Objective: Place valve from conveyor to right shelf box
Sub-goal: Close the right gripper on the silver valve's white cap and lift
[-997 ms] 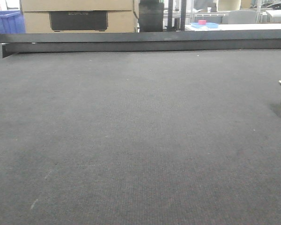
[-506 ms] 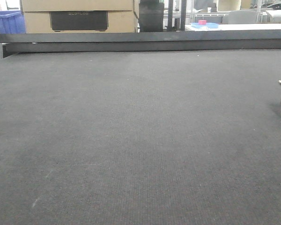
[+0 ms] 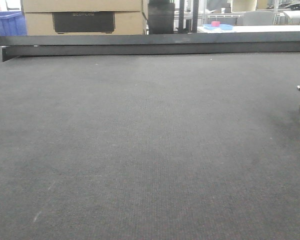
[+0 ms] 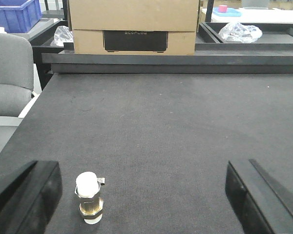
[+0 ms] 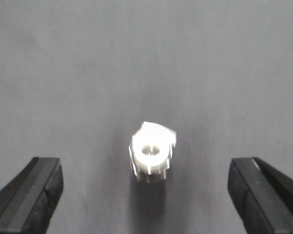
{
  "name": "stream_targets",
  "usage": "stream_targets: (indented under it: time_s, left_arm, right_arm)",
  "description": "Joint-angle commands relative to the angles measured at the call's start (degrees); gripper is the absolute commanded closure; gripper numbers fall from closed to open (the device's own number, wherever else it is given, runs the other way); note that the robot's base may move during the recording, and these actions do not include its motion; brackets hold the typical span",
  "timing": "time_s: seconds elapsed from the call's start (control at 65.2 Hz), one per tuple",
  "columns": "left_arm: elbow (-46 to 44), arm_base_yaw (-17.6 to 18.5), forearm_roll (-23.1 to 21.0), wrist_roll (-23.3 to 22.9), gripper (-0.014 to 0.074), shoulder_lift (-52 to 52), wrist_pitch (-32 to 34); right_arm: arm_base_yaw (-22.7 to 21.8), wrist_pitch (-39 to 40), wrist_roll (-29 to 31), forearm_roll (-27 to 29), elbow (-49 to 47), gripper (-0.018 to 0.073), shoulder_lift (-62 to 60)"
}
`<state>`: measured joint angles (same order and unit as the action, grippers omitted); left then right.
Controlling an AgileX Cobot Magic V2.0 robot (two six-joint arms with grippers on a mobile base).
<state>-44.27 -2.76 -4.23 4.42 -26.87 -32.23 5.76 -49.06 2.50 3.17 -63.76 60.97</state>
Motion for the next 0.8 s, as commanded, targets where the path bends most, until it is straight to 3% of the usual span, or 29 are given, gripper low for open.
stream_targets:
  time_s: [0.0,0.169,0.522,0.782]
  left_arm:
    - [-0.55,1.09,-0.23,-0.17,0.0015,-0.24,0.57]
    - [-0.55,1.37,-0.23,-0.17,0.0015,-0.24,0.57]
    - [-0.55,1.37,-0.23,-0.17,0.0015,-0.24,0.57]
    - [-0.55,1.38,-0.23,-0.17,0.0015,-0.24,0.18]
  right_arm:
    - [0.05,-8.12,0.03,-0.49,-5.13,-0.001,6.69]
    - [-0.05,-13.91,-1.81,-0.49,-11.25,-0.001,17.39]
    - [-0.05,-12.11,-5.48,-0.09,-12.12,-0.001,33.06]
    - [-1.09,-9.15,-6.51,-0.09,-12.12,-0.001,37.68]
